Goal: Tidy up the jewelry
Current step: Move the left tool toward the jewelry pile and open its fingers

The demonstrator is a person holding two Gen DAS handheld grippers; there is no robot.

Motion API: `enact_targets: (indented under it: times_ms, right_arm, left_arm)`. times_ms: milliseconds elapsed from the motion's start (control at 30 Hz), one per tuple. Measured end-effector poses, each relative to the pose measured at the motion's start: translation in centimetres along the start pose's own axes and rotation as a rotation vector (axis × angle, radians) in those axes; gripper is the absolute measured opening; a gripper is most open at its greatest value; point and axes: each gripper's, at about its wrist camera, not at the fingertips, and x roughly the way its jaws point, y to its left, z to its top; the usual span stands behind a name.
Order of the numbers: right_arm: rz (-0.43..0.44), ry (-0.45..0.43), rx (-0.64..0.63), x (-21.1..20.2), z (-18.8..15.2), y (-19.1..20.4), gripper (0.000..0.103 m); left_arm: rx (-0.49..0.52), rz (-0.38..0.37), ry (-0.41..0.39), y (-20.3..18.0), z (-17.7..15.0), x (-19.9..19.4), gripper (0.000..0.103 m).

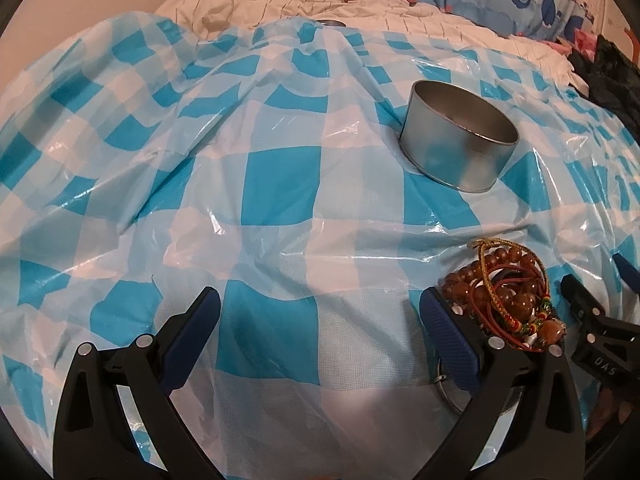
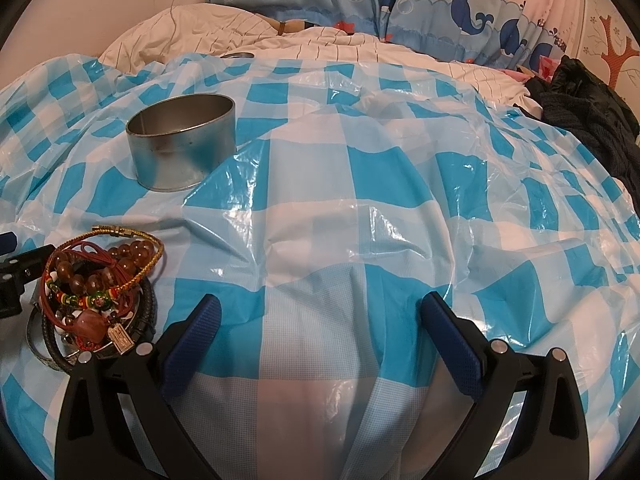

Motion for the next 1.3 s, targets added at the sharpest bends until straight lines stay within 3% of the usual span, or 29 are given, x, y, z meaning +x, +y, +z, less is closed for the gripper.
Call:
enact_targets:
  times_ms: [300, 700, 1067, 1200, 1300]
  right_arm:
    - [0.009, -0.007, 0.009, -0.1, 0.1, 0.0, 0.096]
    - [0.129, -0.088, 0.023, -1.8, 0.5, 0.8, 0.096]
    - [0.138, -0.11, 0.02, -1.8, 0.6, 1.3, 0.096]
    - [0.149, -0.13, 0.014, -2.2, 0.5, 1.2, 0.096]
    - [0.152, -0.142, 0.0, -2.5, 0.5, 1.4, 0.096]
  left_arm:
    - [0.029, 0.033, 0.012, -0.5, 0.0, 0.3, 0.096]
    - [0.033, 0.034, 0.018, -0.4, 0.0, 0.3, 0.096]
    - [0.051, 0.071, 0.007, -0.8, -0.1, -0.1, 0.096]
    - [0.032, 0.043, 0.003, -0.3, 0.1, -0.5, 0.096]
    - [-0.007, -0.031, 0.01, 0.5, 0.2, -0.7, 0.096]
